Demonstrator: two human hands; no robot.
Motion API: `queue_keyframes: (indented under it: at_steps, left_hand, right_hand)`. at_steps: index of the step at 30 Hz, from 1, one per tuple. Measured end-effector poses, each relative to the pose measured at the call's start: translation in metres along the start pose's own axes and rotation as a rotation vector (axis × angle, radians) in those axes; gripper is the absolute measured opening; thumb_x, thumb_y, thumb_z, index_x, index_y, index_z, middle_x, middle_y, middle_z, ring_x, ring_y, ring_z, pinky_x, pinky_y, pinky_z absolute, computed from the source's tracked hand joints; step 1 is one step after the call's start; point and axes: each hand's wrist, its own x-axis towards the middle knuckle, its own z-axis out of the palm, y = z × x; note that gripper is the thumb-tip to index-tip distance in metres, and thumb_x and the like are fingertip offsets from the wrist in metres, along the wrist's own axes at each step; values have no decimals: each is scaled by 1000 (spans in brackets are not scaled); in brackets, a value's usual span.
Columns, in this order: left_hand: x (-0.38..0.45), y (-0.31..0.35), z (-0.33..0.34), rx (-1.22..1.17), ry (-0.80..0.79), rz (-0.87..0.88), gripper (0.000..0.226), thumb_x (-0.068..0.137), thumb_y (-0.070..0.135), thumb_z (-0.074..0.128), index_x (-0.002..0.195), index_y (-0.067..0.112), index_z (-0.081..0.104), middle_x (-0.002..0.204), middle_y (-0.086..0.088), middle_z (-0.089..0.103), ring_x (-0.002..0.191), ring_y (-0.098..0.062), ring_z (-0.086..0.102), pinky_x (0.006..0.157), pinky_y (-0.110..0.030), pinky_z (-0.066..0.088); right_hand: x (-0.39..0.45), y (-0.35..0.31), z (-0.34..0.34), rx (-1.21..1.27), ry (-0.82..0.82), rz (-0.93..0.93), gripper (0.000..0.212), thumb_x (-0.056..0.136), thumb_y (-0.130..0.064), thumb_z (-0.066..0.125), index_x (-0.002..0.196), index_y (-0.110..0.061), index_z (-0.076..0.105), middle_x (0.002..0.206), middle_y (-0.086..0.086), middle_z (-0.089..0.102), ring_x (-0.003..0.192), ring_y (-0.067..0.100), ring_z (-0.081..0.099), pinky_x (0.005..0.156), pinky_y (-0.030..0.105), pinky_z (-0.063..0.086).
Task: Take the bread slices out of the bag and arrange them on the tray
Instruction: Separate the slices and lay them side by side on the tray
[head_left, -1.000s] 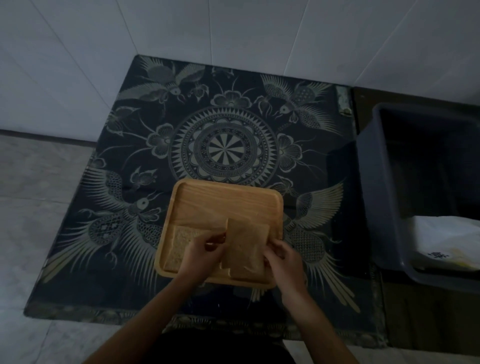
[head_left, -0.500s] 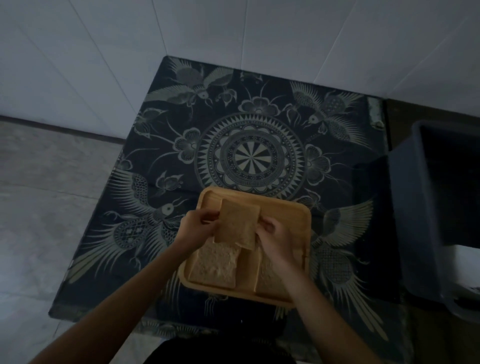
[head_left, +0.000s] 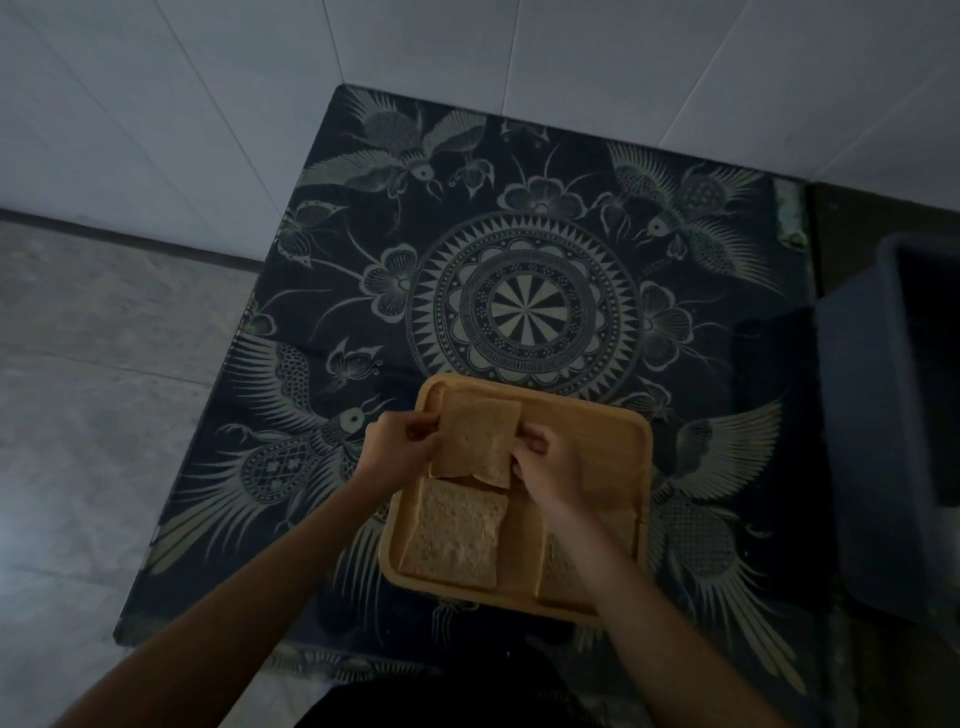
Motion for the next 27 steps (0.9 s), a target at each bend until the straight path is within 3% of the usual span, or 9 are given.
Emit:
queue_keyframes:
  at_steps: [3, 7, 10, 18, 23, 27]
  left_hand:
    - [-2, -1, 4, 74, 77, 50, 28, 86, 19, 77, 114, 15, 78, 106, 0, 80, 88, -3, 70, 73, -6, 47]
    - [-3, 0, 9, 101, 119, 51, 27, 85, 16, 78, 111, 16, 79, 102, 0, 81, 82, -2, 70, 65, 4, 38]
    - [-3, -1, 10, 91, 141, 53, 24, 83, 15, 79, 107, 18, 80, 98, 2, 81, 75, 5, 63, 63, 4, 37]
    - [-1, -3, 11, 107, 155, 68, 25, 83, 16, 80, 109, 17, 80, 101, 1, 81, 78, 3, 63, 69, 2, 38]
    - [-3, -4, 10, 110, 168, 79, 26, 82, 12, 81, 108, 15, 80, 100, -1, 81, 75, 5, 61, 66, 4, 37]
    - [-6, -2, 11, 111, 178, 87, 27, 83, 10, 80, 110, 12, 79, 100, -4, 81, 79, -2, 66, 71, 0, 39]
  right_hand:
    - [-1, 4, 1, -4, 1, -8, 32, 95, -25, 70, 125, -15, 68, 104, -5, 71, 95, 14, 71, 88, 44, 63]
    - [-2, 7, 2, -3, 23, -16, 26, 96, -19, 69, 122, -14, 68, 101, -6, 69, 95, 16, 71, 87, 45, 63]
    - [-2, 7, 3, -23, 34, -52, 27, 96, -15, 69, 123, -12, 67, 108, 3, 71, 101, 20, 70, 90, 47, 61]
    - [-2, 6, 0, -49, 45, -111, 29, 96, -14, 69, 124, -9, 68, 110, 6, 73, 101, 20, 71, 92, 45, 60]
    - [-5, 6, -2, -119, 63, -166, 30, 96, -18, 69, 125, -11, 69, 104, -2, 71, 96, 10, 67, 86, 28, 57]
    - [-7, 4, -5, -148, 56, -176, 28, 96, -16, 69, 124, -11, 70, 111, 2, 74, 101, 14, 69, 91, 32, 57]
